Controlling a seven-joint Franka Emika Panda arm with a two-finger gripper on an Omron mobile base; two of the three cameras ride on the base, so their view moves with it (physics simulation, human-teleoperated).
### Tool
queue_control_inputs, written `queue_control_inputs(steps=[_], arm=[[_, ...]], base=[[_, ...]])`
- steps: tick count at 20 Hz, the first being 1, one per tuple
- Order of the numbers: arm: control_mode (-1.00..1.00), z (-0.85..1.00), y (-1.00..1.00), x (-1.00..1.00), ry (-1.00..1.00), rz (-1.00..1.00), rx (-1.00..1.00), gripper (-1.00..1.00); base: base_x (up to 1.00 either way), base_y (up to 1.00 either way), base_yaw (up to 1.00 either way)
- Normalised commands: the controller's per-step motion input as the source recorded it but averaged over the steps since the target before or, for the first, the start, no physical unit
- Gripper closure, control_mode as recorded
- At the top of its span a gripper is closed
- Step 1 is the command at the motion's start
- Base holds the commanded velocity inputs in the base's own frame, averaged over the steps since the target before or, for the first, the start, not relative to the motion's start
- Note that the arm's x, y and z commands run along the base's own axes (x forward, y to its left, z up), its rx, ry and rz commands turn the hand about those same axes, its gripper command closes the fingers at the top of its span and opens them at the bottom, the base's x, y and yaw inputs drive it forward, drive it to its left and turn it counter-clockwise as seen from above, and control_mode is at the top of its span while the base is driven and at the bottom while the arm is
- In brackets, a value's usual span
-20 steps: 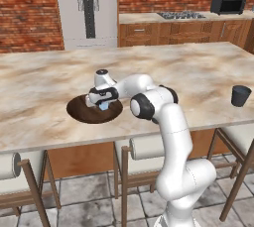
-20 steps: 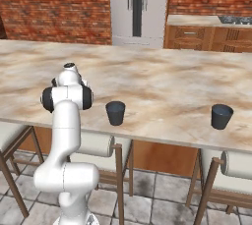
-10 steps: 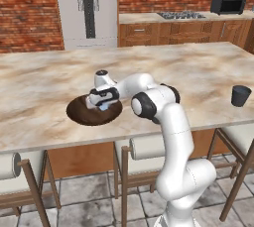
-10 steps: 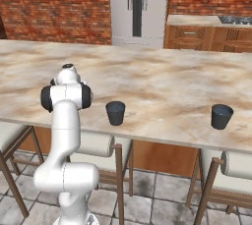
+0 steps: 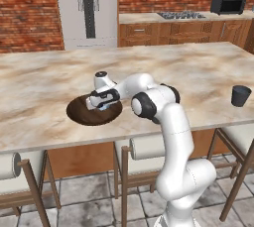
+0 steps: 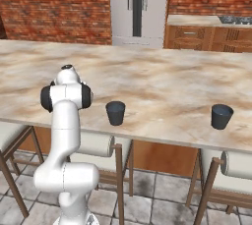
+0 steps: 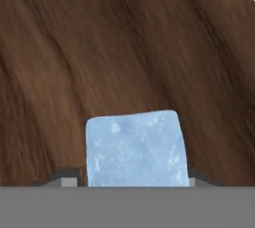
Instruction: There are four ice cubes in the ice bowl. Place two ice cubes in each glass of water.
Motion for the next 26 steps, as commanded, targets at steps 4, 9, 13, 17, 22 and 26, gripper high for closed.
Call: queue_control_inputs(steps=[4, 9, 13, 17, 22, 26], arm=[[-1.00, 0.00, -0.01, 0.00, -0.01, 0.00, -0.03, 1.00], [-1.00, 0.20, -0.11, -0.07, -0.03, 0.00, -0.02, 1.00], [-1.00, 0.84, -0.40, -0.42, 0.00, 0.00, 0.00, 1.00], [-1.00, 1.00, -0.59, -0.65, 0.00, -0.01, 0.00, 1.00], [-1.00, 1.00, -0.82, -0.78, 0.00, -0.03, 0.00, 1.00], [-1.00, 0.85, -0.98, -0.69, 0.00, -0.10, 0.00, 1.00]], base=[[0.00, 0.00, 0.00], [0.00, 0.00, 0.00], [0.00, 0.00, 0.00], [0.00, 0.00, 0.00], [0.00, 0.00, 0.00], [0.00, 0.00, 0.00]])
